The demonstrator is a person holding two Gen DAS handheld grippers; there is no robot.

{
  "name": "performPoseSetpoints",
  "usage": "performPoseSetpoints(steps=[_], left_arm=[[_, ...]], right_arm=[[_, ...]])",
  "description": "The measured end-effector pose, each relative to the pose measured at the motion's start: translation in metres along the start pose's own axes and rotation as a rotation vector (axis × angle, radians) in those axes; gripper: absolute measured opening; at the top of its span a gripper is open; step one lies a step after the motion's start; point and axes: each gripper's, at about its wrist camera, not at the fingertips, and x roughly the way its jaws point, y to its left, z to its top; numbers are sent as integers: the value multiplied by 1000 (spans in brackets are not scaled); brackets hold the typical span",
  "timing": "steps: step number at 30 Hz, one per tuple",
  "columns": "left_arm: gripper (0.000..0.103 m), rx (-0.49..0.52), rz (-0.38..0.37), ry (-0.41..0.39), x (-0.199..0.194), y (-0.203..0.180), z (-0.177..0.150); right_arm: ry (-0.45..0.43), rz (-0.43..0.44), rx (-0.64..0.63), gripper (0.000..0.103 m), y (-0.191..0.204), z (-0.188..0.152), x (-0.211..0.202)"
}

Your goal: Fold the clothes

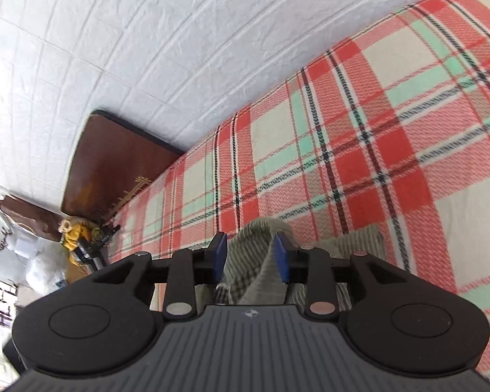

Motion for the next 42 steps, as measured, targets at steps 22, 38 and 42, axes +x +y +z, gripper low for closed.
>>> performPoseSetpoints(steps=[22,38,42], left_arm=[[42,38,-31,273,108,-10,66],[30,-253,-124,194,100,26,64],[45,-281,-180,142,65,39,73]], right_arm=[[52,31,16,35,-24,-58,12],[65,62,76,6,-38,-63,6],[30,91,35,21,-35,-50,-20]])
